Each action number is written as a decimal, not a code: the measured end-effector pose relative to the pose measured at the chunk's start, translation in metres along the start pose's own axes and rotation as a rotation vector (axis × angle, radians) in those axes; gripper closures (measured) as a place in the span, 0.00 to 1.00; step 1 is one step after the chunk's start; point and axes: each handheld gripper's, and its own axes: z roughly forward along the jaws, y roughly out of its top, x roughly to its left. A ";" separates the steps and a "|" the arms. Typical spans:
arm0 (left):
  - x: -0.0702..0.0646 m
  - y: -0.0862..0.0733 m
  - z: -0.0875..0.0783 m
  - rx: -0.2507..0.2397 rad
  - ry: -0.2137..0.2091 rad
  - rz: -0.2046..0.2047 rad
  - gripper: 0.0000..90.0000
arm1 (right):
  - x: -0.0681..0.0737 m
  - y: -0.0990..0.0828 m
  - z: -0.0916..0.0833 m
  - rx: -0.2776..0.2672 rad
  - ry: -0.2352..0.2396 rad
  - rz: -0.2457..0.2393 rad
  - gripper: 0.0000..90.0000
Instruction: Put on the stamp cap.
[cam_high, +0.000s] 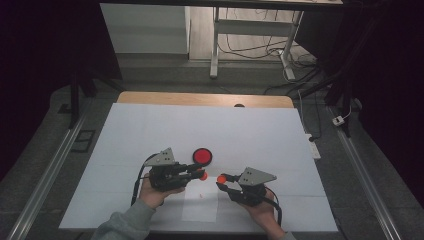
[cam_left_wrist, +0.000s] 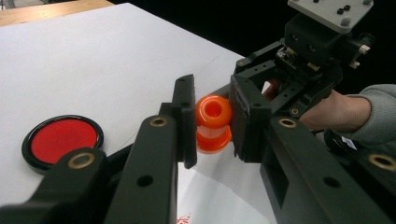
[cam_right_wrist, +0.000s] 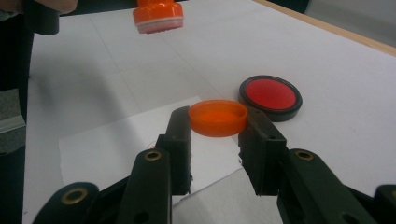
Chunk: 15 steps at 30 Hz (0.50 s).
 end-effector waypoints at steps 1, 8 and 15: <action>0.000 0.000 0.000 0.000 -0.001 0.001 0.81 | 0.000 0.000 0.001 -0.003 0.002 0.001 0.72; -0.001 0.000 0.003 0.007 -0.007 0.005 0.81 | 0.005 0.003 0.008 -0.004 0.017 -0.004 0.72; -0.002 0.000 0.007 0.011 -0.011 0.007 0.81 | 0.009 0.006 0.012 -0.007 0.032 -0.007 0.72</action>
